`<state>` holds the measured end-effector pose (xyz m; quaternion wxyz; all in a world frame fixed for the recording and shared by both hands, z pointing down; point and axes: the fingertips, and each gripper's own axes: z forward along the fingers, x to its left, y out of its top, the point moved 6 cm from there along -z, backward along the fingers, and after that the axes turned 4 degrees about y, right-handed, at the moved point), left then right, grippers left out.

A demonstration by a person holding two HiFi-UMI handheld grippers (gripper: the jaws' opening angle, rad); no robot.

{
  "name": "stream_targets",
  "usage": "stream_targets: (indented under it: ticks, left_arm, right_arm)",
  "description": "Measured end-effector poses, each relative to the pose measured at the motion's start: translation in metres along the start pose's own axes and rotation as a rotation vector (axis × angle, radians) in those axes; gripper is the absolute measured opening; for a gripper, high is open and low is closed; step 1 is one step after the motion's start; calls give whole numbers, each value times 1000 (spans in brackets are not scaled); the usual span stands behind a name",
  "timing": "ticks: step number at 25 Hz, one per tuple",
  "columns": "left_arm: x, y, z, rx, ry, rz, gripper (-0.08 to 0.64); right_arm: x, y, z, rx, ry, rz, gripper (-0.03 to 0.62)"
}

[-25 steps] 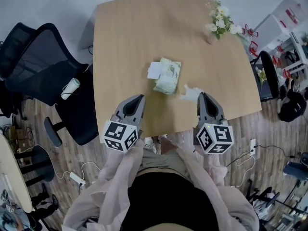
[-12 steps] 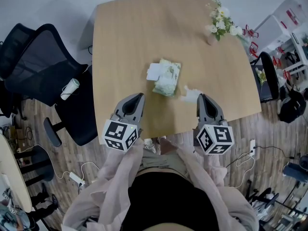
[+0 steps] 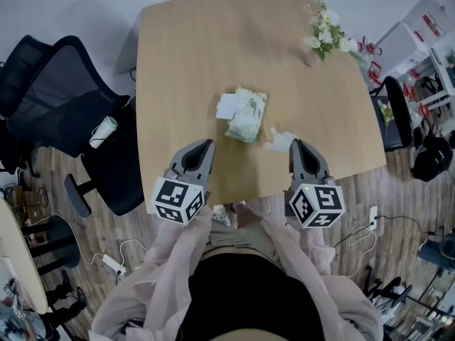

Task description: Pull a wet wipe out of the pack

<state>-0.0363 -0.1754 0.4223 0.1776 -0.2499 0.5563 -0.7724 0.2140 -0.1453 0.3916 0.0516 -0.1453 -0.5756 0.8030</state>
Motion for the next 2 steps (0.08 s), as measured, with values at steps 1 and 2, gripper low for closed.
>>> stream_targets:
  ticks: [1,2]
  left_arm:
    - [0,0,0,1,0,0,12]
    - [1,-1,0,1,-1,-1,12]
  right_arm:
    - [0,-1,0,1,0,0,11]
    - [1,-1,1,3,1,1,11]
